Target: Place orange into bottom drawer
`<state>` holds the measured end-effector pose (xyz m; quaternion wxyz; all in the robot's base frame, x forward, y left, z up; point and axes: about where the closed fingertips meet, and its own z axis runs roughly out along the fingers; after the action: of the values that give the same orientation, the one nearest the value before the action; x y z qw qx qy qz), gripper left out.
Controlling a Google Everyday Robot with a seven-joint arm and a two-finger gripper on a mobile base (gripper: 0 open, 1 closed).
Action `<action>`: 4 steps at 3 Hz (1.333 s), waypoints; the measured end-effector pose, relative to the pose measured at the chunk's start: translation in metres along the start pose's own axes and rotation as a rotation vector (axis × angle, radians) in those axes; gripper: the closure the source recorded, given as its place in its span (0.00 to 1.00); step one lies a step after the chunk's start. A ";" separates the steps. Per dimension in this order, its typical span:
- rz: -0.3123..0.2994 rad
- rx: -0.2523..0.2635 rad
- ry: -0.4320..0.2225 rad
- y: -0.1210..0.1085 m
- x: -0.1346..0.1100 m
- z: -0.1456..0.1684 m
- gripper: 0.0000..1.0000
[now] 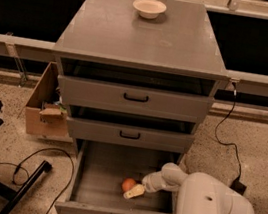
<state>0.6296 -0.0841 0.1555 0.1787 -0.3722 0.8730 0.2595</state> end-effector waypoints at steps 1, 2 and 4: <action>-0.027 0.129 -0.083 -0.008 -0.004 -0.098 0.00; -0.094 0.165 -0.091 0.019 -0.005 -0.180 0.00; -0.178 0.158 0.220 0.126 0.000 -0.277 0.00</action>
Offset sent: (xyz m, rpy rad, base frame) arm -0.1635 -0.0890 0.2241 -0.0630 -0.1371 0.1206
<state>0.5034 -0.1726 0.4182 0.1329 -0.4592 0.8685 0.1308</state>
